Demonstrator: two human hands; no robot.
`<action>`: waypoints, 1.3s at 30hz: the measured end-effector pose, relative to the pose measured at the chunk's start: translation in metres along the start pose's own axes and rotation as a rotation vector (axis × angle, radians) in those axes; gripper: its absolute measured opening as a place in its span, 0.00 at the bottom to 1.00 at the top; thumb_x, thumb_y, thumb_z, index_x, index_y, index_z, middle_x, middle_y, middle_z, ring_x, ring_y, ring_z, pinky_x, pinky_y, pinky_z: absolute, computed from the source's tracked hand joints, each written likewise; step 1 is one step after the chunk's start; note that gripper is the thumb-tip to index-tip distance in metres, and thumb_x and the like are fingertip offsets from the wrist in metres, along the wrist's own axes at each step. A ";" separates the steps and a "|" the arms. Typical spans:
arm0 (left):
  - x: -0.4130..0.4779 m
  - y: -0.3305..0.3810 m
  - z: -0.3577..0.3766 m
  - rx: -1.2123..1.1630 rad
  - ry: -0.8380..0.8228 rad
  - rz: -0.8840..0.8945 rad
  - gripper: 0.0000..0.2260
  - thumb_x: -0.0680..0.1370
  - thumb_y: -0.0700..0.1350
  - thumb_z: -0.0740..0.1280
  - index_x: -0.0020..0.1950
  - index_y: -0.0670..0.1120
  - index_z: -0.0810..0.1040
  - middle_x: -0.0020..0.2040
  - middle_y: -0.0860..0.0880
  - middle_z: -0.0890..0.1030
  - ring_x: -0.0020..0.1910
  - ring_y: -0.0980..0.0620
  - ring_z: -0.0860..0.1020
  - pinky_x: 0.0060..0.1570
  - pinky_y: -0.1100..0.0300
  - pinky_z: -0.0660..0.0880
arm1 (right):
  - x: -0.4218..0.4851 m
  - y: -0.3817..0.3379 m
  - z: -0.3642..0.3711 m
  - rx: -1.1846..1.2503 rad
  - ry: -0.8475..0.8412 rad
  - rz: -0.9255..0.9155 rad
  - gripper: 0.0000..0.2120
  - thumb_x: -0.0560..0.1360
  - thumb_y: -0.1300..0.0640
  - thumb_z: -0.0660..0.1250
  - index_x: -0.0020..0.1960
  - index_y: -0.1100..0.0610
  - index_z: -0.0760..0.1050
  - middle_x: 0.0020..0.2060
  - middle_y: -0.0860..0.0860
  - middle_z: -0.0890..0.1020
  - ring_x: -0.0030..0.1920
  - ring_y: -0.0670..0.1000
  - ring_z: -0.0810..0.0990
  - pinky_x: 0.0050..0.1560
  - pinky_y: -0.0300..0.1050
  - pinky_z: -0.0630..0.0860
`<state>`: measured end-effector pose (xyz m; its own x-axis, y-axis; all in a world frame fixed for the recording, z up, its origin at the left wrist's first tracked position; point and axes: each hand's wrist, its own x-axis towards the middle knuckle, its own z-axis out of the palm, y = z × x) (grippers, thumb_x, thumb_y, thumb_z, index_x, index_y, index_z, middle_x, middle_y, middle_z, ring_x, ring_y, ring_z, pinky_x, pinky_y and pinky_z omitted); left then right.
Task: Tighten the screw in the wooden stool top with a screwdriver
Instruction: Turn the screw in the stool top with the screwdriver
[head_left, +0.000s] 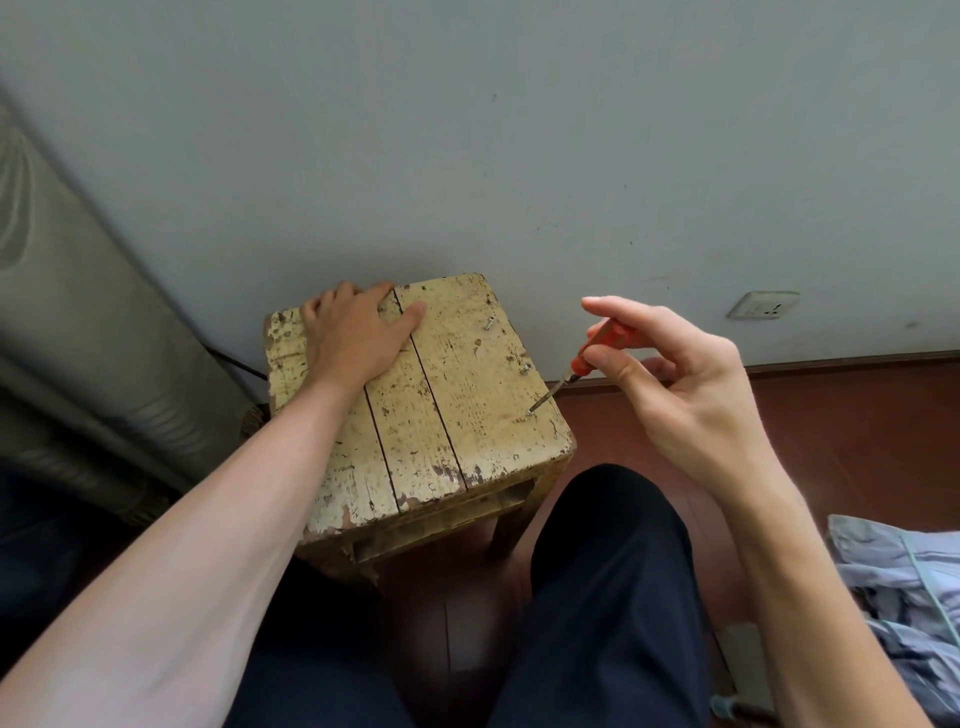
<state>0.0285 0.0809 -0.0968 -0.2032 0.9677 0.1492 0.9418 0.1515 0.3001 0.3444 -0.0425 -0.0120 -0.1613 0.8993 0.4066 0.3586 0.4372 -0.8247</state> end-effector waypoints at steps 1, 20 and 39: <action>0.000 0.000 0.000 0.000 -0.001 0.000 0.37 0.74 0.78 0.51 0.76 0.58 0.70 0.69 0.45 0.75 0.70 0.42 0.69 0.70 0.46 0.59 | 0.000 -0.001 -0.004 -0.008 -0.034 0.003 0.19 0.83 0.62 0.73 0.70 0.45 0.82 0.53 0.47 0.86 0.52 0.50 0.89 0.42 0.36 0.75; 0.001 0.000 0.000 0.003 -0.004 0.001 0.37 0.75 0.78 0.51 0.76 0.58 0.71 0.70 0.44 0.75 0.70 0.42 0.69 0.70 0.45 0.59 | 0.003 0.002 0.011 0.032 0.076 -0.011 0.11 0.80 0.55 0.77 0.57 0.41 0.81 0.45 0.47 0.86 0.48 0.53 0.90 0.48 0.60 0.82; 0.000 0.001 -0.002 0.011 -0.010 0.007 0.36 0.75 0.77 0.51 0.76 0.58 0.70 0.70 0.44 0.75 0.71 0.42 0.69 0.70 0.46 0.59 | 0.001 0.003 0.008 0.016 0.001 -0.060 0.16 0.80 0.61 0.76 0.63 0.45 0.83 0.52 0.46 0.87 0.52 0.52 0.89 0.55 0.52 0.84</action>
<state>0.0289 0.0803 -0.0951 -0.1945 0.9706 0.1421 0.9459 0.1472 0.2891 0.3385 -0.0402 -0.0171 -0.1811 0.8712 0.4562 0.3332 0.4908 -0.8050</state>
